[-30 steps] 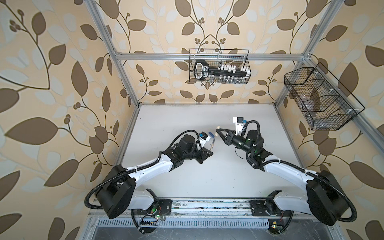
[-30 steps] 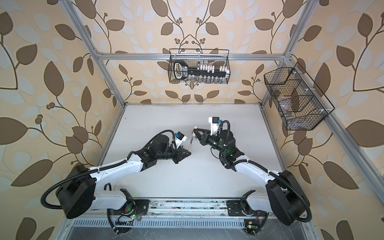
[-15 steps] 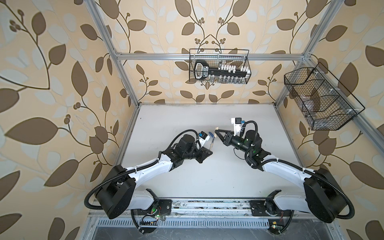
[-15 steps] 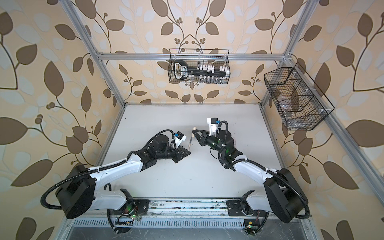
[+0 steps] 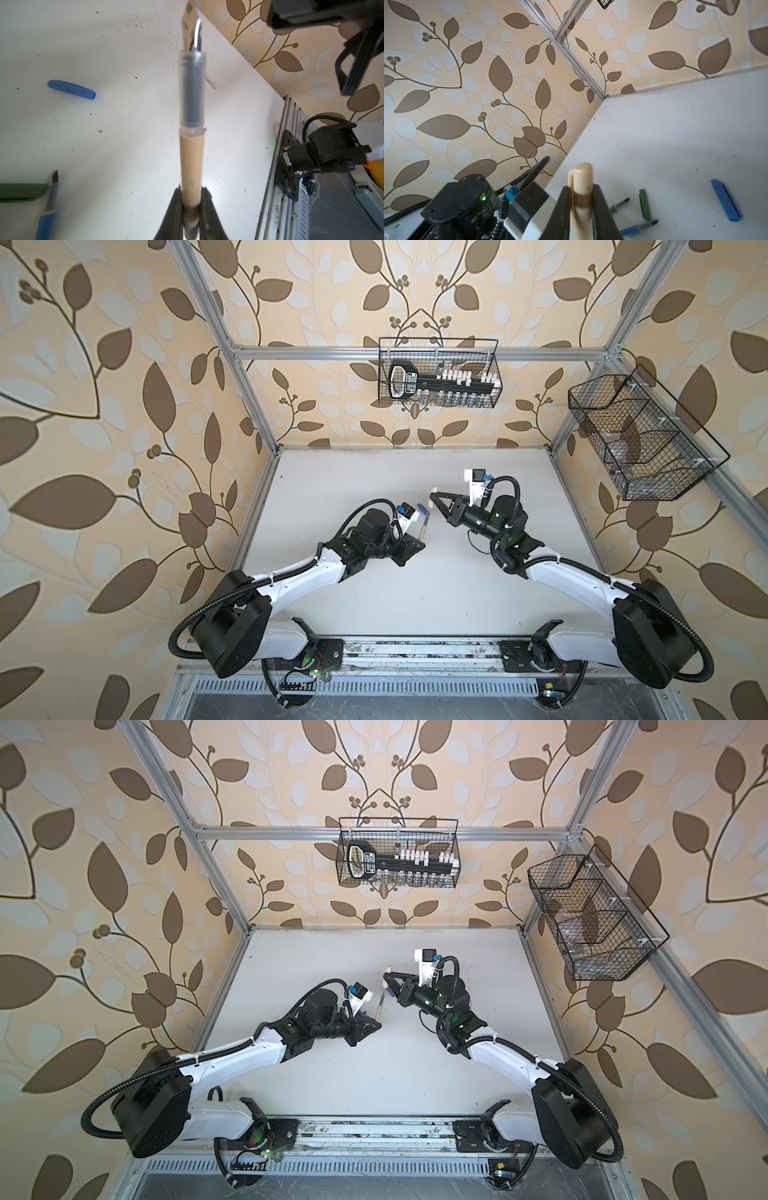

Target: Insert the pens into the pen caps

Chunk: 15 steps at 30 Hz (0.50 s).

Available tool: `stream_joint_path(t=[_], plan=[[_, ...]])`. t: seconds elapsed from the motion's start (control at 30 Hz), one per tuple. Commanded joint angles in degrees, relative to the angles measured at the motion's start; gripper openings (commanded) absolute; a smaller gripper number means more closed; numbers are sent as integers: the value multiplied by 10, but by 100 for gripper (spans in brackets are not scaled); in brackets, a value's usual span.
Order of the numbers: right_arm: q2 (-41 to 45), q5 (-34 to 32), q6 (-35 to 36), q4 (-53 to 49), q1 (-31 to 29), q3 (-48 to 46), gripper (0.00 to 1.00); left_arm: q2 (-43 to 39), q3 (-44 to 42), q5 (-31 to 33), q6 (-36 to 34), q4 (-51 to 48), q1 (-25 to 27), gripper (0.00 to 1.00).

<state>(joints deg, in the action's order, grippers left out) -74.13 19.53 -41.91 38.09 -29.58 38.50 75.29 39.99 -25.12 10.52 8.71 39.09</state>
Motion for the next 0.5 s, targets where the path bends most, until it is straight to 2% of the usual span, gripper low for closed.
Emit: stream_joint_path(t=[0.0,0.47], plan=[[-4,3,1,13,-4,-4,17,-21,12,-3,-12,14,4,15],[-22,-4,-12,41,-12,-35,17,-21,10,-5,-9,17,4,15]])
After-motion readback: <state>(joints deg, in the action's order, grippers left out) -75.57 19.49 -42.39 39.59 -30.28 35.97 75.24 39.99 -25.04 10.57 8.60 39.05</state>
